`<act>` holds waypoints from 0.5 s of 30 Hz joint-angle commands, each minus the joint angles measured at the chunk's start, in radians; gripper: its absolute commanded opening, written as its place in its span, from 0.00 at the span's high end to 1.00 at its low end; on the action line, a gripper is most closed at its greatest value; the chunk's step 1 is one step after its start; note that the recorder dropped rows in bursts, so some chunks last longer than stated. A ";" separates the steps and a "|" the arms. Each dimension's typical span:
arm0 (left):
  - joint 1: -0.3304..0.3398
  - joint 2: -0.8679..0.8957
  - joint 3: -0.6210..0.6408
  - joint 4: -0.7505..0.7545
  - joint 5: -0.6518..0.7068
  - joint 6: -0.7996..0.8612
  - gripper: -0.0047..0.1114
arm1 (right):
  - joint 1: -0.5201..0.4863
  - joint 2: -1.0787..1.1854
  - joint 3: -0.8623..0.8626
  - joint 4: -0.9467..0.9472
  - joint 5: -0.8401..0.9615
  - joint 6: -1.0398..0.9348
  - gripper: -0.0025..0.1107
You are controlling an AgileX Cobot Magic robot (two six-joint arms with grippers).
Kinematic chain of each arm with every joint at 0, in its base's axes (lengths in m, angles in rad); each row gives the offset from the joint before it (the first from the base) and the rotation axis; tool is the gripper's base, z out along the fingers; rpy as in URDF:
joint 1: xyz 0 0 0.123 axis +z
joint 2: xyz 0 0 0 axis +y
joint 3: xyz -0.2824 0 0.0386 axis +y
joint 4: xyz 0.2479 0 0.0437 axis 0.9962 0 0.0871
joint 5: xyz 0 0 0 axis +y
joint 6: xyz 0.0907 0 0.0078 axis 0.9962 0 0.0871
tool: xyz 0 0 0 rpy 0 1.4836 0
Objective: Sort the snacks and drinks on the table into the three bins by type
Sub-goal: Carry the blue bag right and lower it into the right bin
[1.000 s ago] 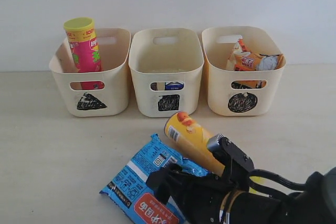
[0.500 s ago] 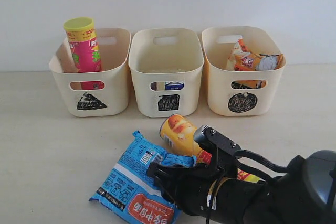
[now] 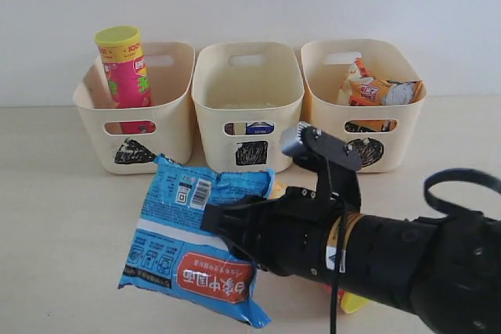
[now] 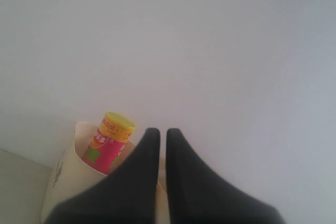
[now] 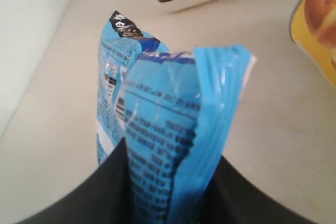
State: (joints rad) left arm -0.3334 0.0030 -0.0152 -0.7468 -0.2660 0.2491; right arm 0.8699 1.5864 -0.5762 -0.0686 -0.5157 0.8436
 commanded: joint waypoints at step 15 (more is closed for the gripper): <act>0.003 -0.003 0.005 0.003 0.011 -0.010 0.93 | -0.447 -0.235 -0.260 -0.009 0.309 -0.417 0.98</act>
State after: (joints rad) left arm -0.3334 0.0030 -0.0152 -0.7468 -0.2641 0.2491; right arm 0.4756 1.3316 -0.7470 -0.0749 -0.2559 0.5532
